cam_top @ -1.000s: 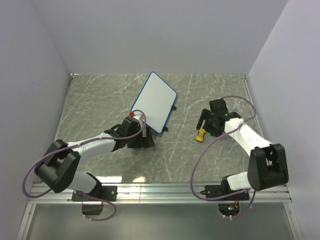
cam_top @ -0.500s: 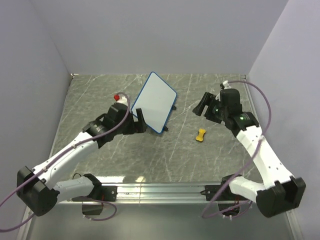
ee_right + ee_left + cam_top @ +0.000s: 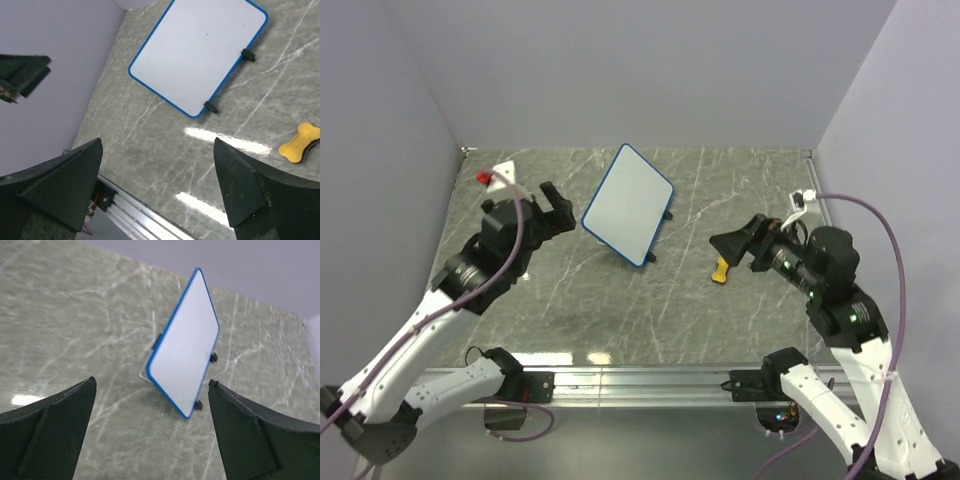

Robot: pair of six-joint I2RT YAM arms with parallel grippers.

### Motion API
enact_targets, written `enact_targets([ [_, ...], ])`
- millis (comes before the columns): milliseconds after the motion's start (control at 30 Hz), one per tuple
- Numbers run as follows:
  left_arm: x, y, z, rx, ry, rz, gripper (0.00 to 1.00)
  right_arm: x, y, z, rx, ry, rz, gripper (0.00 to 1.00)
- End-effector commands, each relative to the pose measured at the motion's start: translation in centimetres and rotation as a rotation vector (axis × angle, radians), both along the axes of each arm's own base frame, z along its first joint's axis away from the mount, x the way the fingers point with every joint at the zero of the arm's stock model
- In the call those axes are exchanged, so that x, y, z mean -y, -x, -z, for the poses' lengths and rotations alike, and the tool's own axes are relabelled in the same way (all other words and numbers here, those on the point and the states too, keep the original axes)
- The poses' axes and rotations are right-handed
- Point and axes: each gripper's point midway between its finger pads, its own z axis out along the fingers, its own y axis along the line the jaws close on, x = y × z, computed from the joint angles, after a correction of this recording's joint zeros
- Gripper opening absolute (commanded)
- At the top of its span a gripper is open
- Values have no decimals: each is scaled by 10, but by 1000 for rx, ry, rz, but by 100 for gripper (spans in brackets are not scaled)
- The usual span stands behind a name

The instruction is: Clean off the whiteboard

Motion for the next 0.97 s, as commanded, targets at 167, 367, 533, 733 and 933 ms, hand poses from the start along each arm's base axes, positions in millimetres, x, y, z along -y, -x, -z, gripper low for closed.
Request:
enact_targets([
  [167,-39,4,-12,131,-22,-156,99,8,17,27,22,23,0,100],
  [367,-41,3,-10,151,-34,-161,99,11,15,32,18,44,14,100],
  [533,-46,5,0,149,-59,-171,100,10,13,36,7,41,17,100],
  [733,-55,3,1,180,-127,-200,99,9,9,34,6,43,23,100],
  [933,-61,-6,12,201,-199,-240,95,13,1,29,15,50,54,99],
])
